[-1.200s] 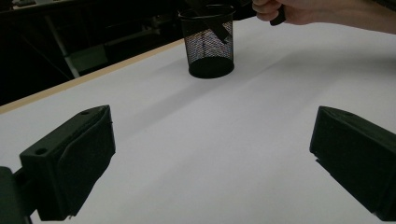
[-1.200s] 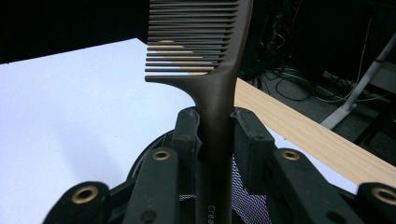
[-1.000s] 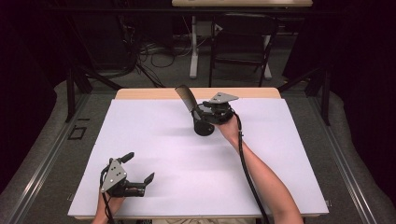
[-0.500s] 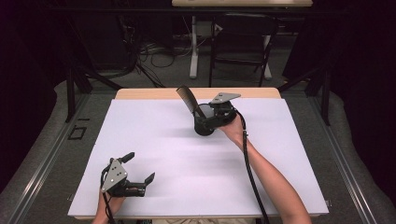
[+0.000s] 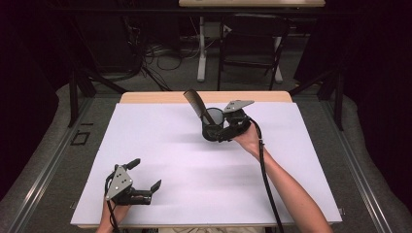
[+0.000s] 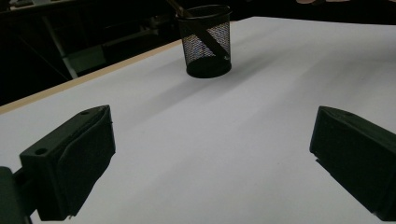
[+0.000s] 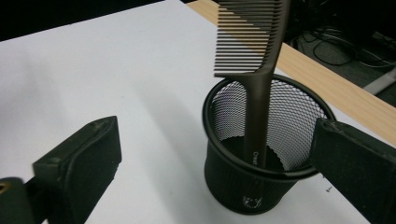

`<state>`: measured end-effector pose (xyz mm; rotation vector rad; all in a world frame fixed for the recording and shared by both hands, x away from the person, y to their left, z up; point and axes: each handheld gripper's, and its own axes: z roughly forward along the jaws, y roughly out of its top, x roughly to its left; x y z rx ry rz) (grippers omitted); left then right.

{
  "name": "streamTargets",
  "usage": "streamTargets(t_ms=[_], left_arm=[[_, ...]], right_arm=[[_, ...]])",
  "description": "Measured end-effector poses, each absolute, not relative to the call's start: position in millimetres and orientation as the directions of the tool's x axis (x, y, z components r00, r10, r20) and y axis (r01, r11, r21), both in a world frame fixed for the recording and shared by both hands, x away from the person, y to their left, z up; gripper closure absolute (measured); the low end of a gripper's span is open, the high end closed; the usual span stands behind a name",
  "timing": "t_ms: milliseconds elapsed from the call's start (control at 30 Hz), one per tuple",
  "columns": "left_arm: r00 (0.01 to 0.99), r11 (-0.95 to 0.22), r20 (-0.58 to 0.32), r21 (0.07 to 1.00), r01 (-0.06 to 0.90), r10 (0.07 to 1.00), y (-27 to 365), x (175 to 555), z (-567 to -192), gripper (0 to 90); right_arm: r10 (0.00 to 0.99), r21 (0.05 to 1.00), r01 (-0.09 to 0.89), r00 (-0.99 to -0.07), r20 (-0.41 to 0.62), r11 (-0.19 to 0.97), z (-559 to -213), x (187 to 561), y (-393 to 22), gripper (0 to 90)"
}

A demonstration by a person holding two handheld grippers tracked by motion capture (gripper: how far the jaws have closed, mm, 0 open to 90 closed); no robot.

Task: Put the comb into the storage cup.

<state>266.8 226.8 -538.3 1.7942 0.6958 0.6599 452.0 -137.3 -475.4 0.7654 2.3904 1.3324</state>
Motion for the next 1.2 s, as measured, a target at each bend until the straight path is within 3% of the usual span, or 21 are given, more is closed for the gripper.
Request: streamTargets(t_ms=[700,1200], left_arm=[[0.681,-0.280,0.109,0.949,0.146,0.724,226,267,-539,0.3],[0.685,-0.278,0.102,0.949,0.151,0.721,226,268,-539,0.3]], right_arm=[[0.563,0.828,0.351,-0.825,0.053,0.437,-477,433,-157,0.0],[0.571,0.804,0.355,-0.820,0.023,0.477,-476,417,-170,0.0]])
